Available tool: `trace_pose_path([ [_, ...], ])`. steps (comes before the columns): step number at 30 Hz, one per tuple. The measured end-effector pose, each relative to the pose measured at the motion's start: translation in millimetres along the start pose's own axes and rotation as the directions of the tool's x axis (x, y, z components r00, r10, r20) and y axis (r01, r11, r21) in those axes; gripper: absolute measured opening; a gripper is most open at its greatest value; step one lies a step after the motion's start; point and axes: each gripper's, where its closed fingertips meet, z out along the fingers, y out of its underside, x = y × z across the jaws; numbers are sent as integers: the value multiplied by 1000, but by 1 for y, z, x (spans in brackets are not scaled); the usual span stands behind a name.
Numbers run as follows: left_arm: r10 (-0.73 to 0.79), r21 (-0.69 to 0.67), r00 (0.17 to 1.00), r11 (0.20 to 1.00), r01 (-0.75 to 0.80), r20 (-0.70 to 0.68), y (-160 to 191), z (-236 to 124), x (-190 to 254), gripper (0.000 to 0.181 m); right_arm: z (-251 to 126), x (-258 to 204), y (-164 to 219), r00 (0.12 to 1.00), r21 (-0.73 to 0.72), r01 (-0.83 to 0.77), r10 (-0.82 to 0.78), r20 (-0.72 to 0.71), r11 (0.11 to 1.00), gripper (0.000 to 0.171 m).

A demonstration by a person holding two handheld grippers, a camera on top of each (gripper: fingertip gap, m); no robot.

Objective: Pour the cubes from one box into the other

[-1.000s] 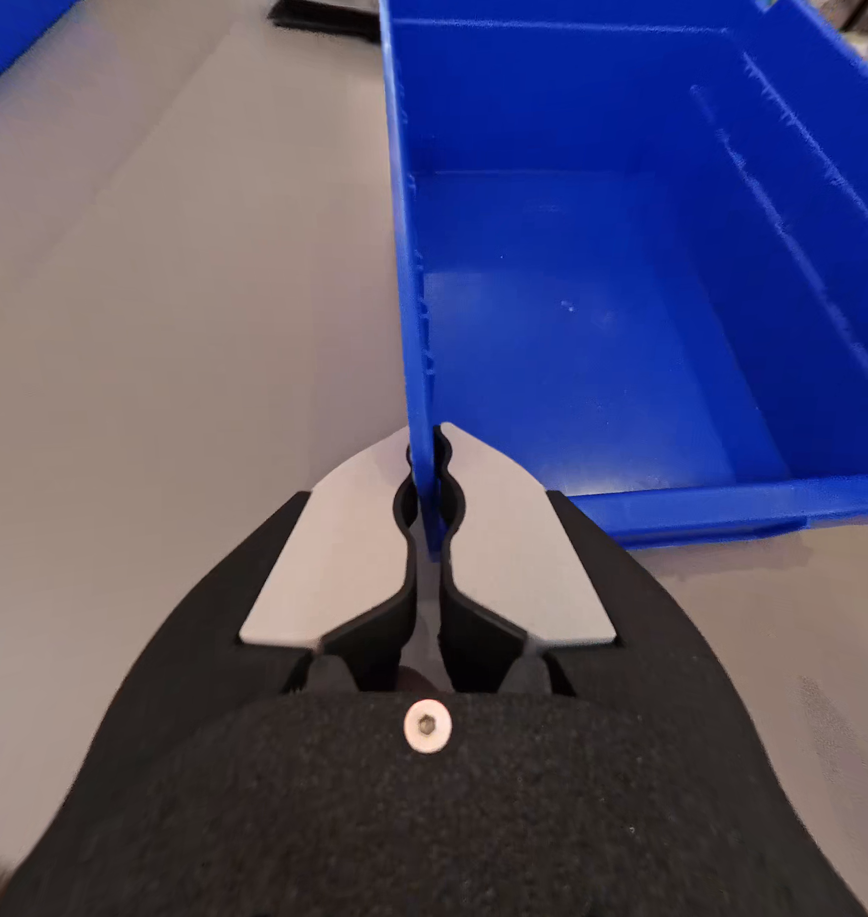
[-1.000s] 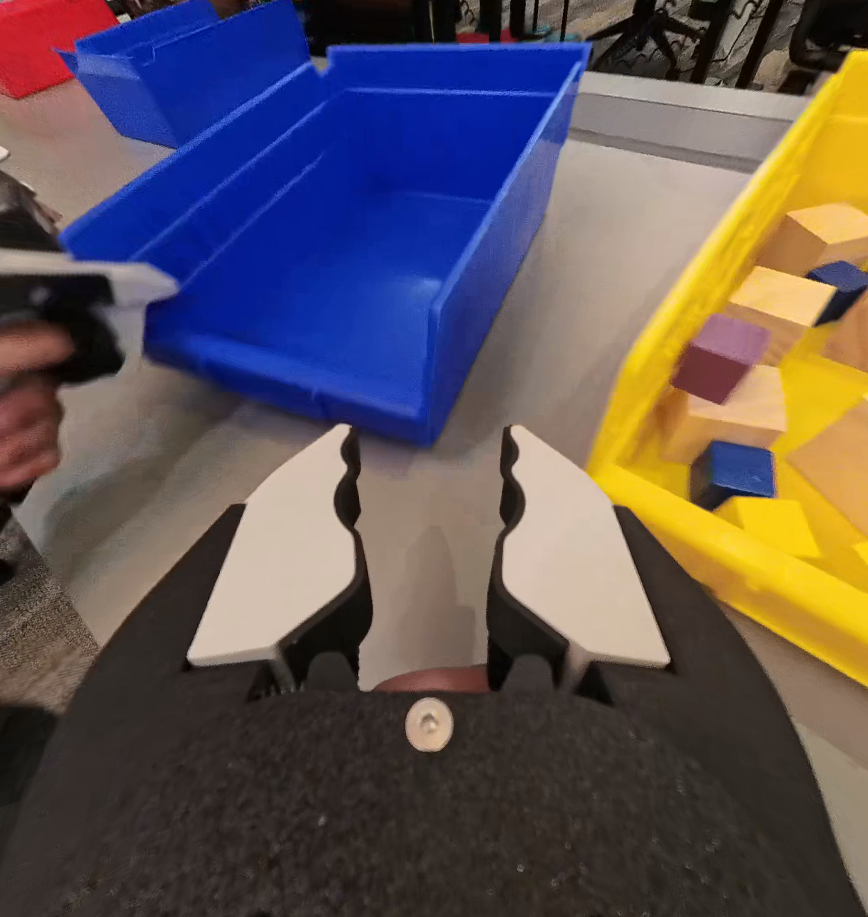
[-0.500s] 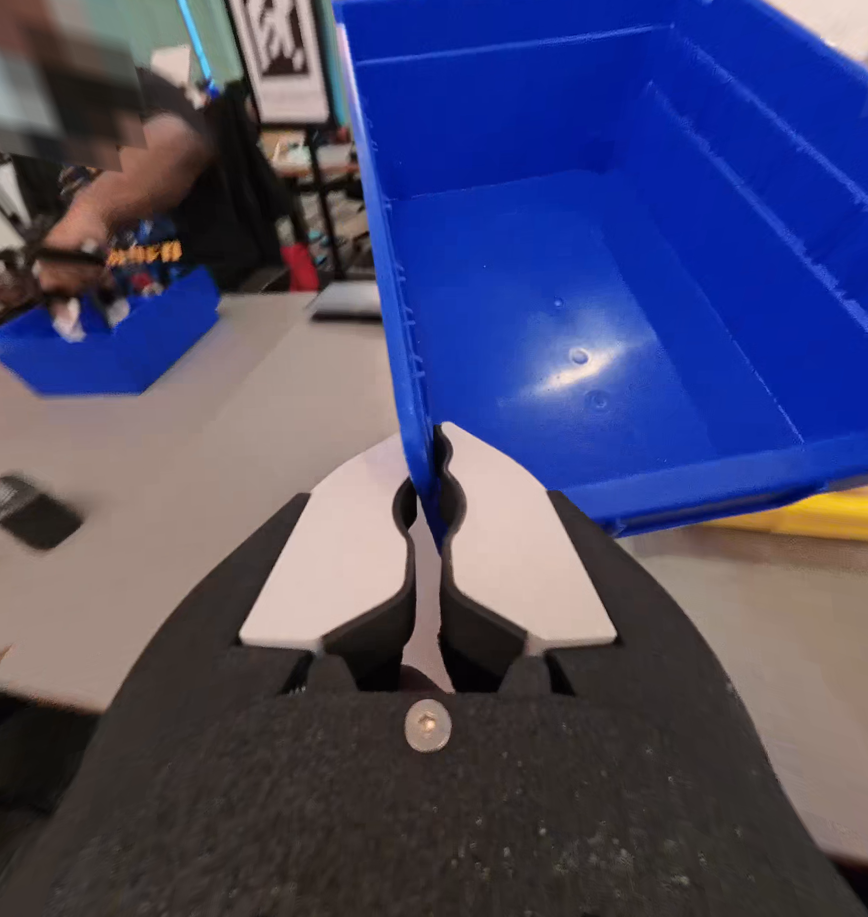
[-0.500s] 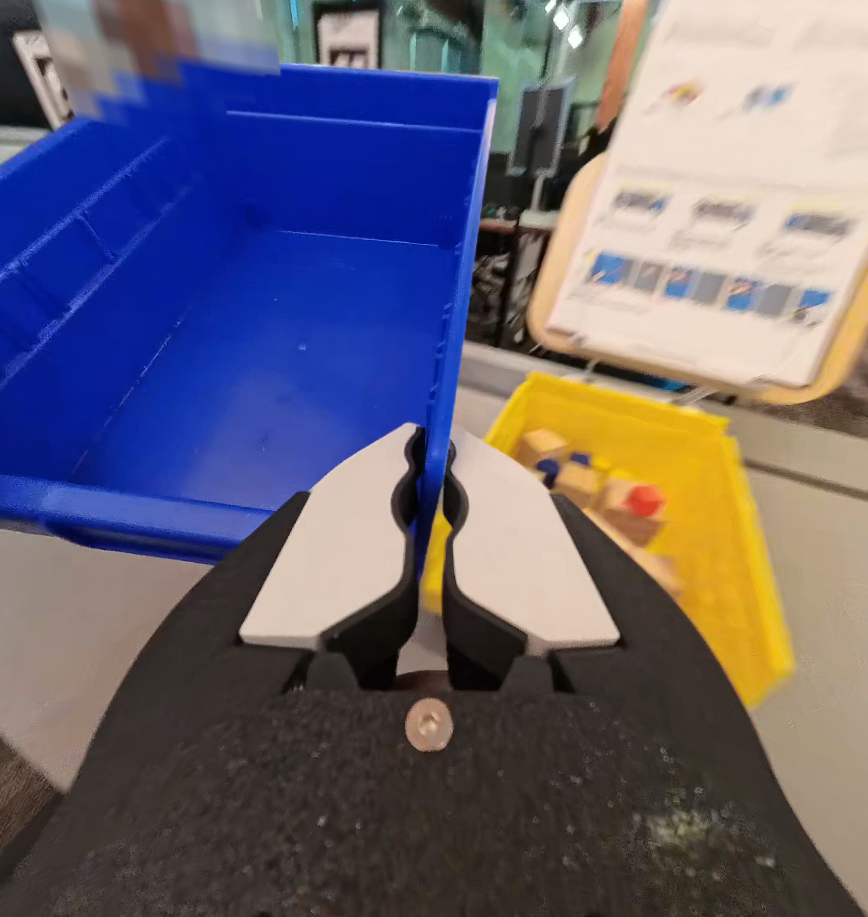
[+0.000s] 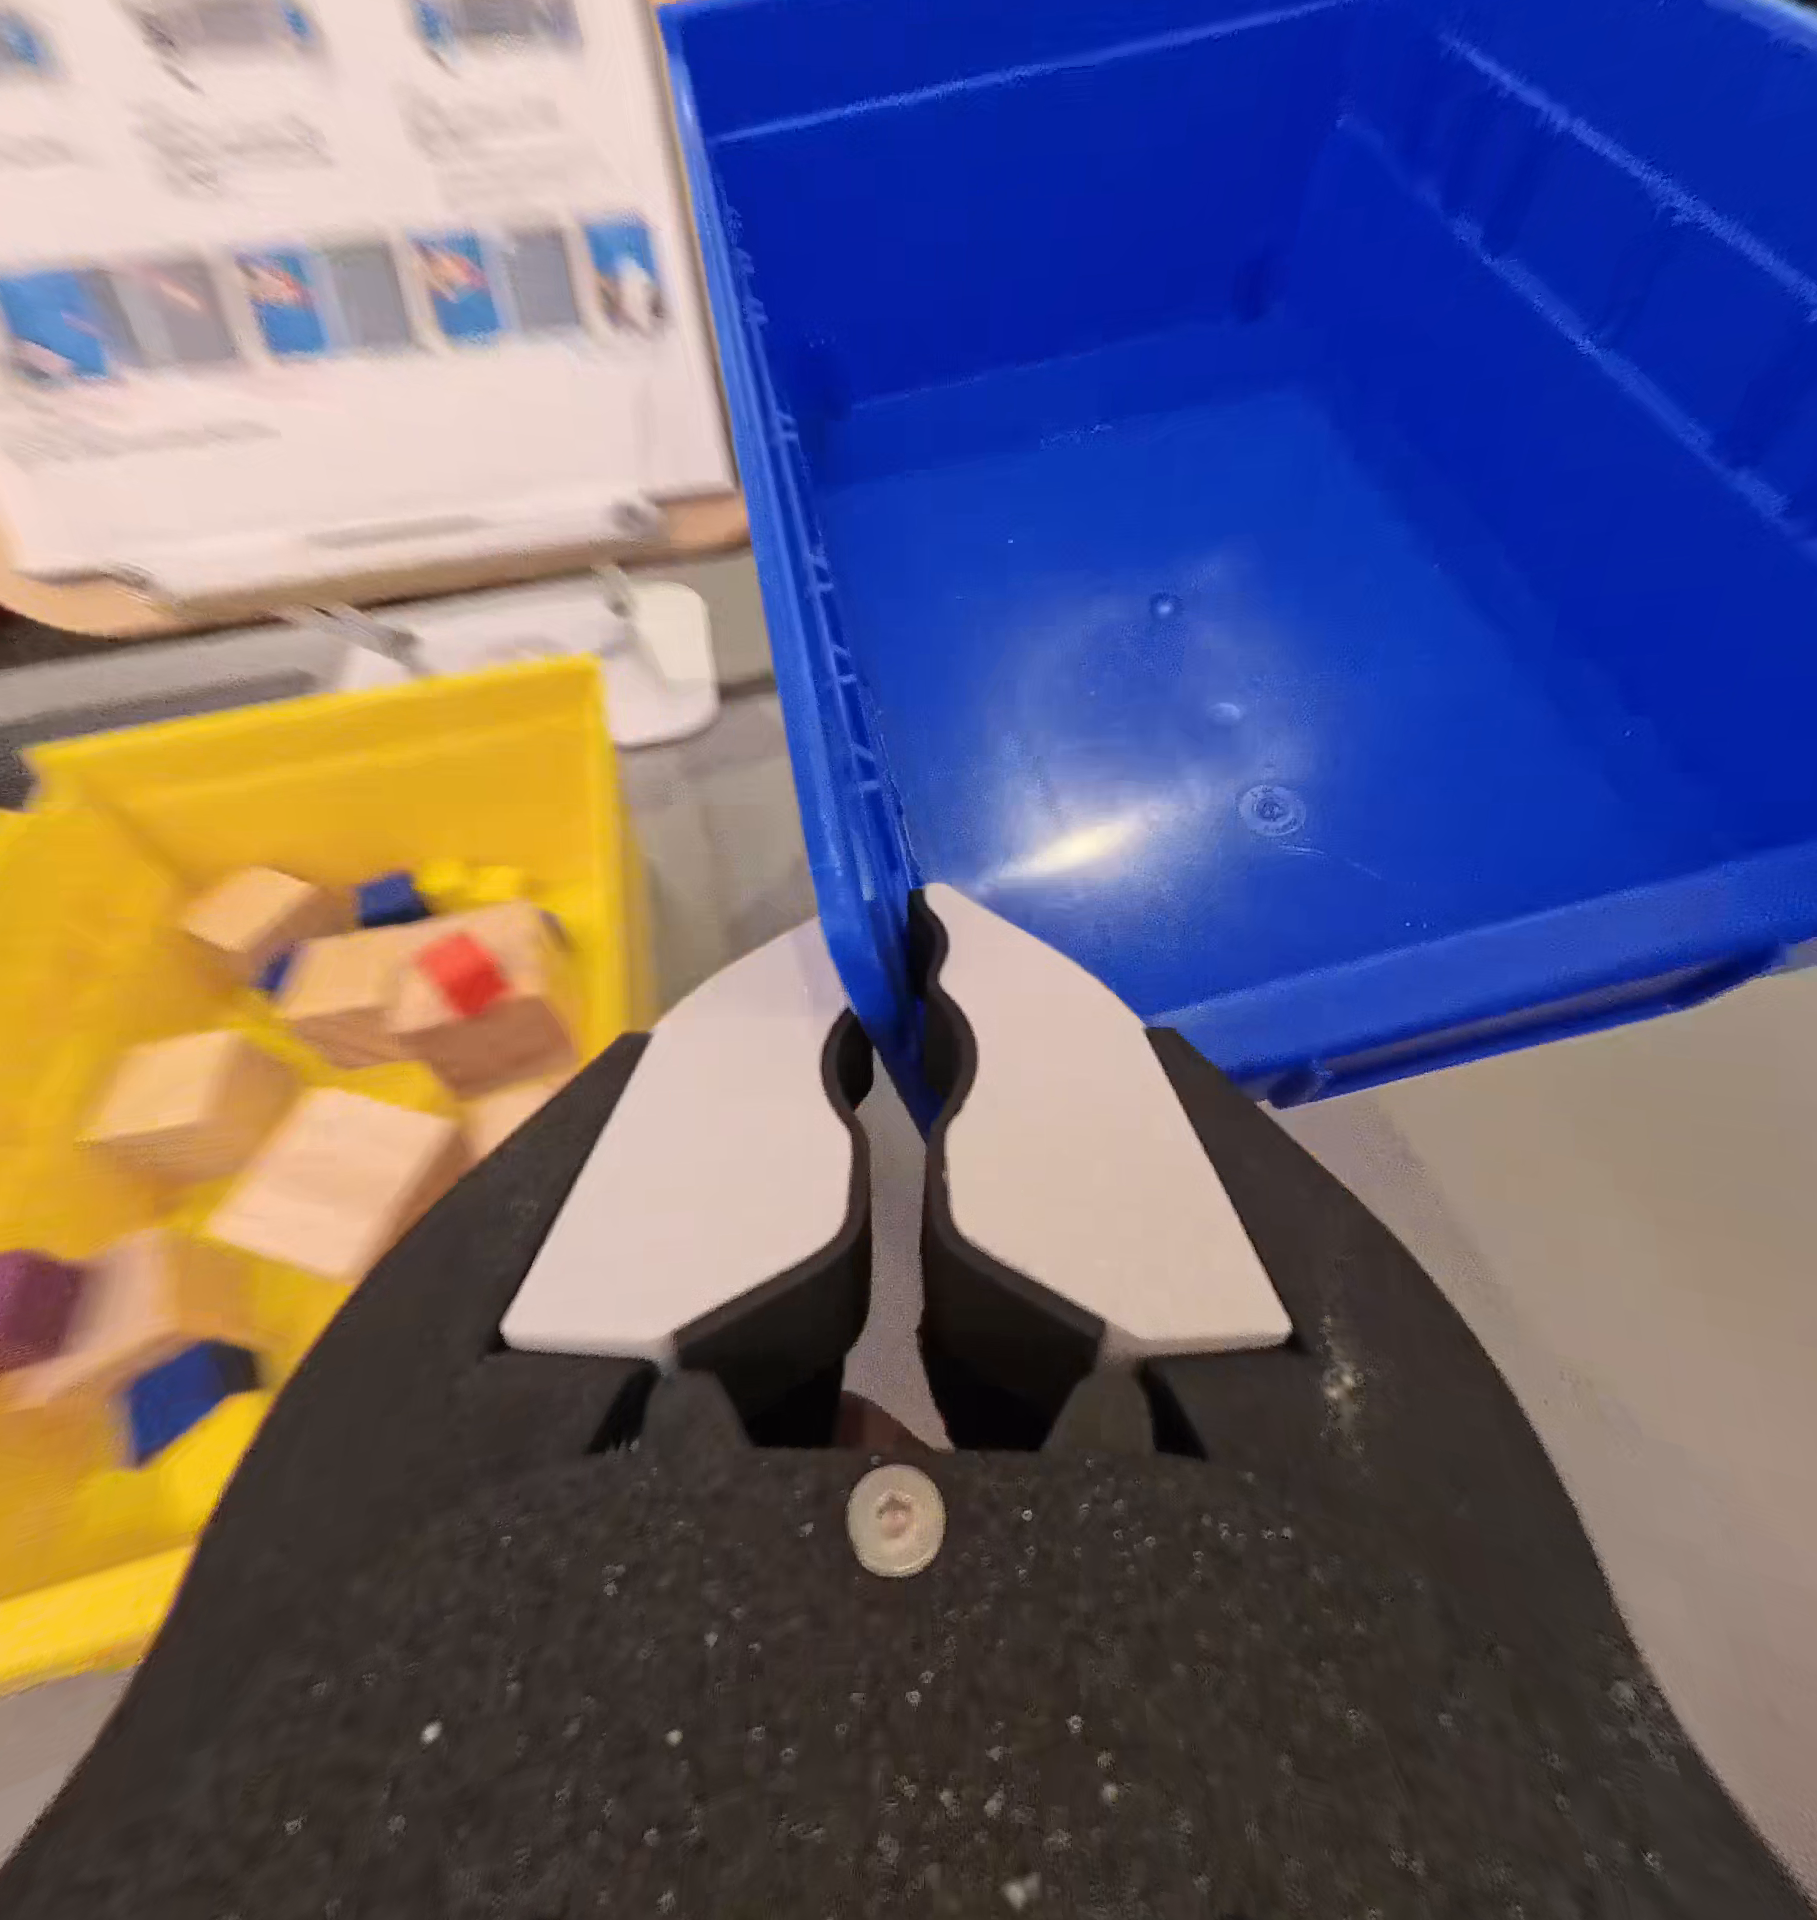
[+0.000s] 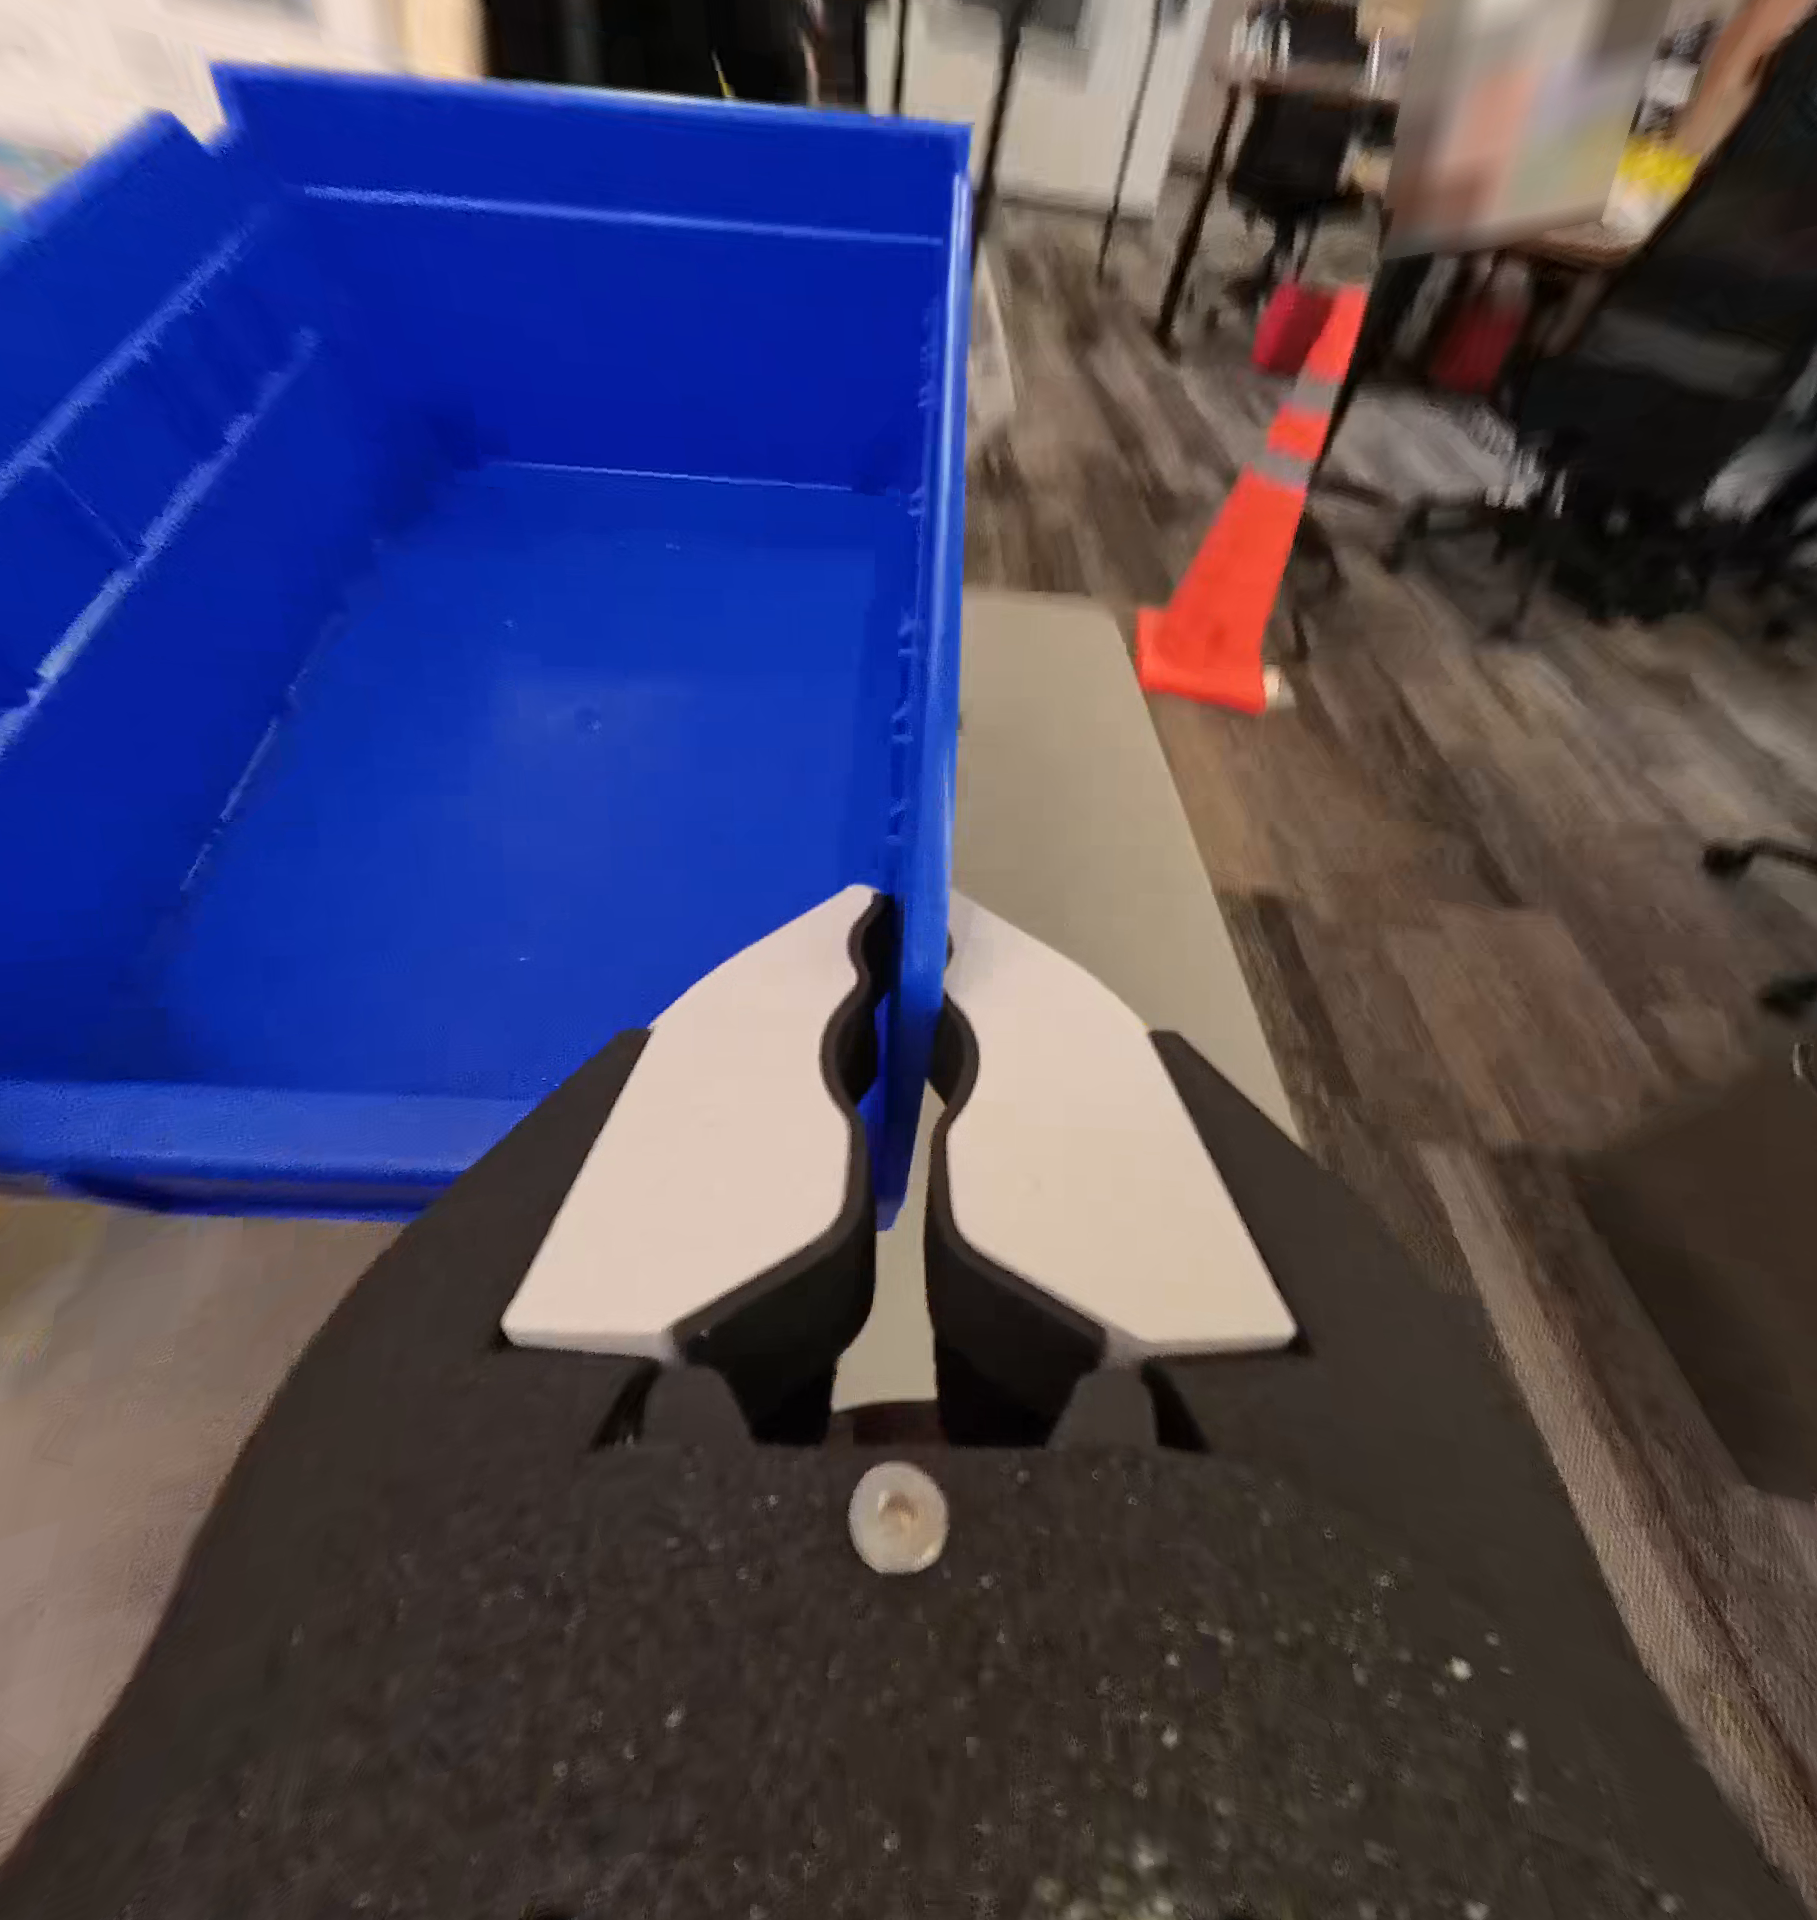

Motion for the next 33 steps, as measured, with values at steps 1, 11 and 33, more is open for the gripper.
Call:
trace_pose_path([
  [1,7,-40,1000,999,-8,-4,15,16,19,3,14,17,25,1000,-50,-26,27,10,998,3],
  [11,86,-156,995,983,-93,-53,102,47,74,23,49,63,126,991,-128,-108,117,65,986,20],
  [33,-166,-187,985,967,171,41,143,-25,-273,5,25,-303,99,986,-204,-17,50,158,979,3],
])
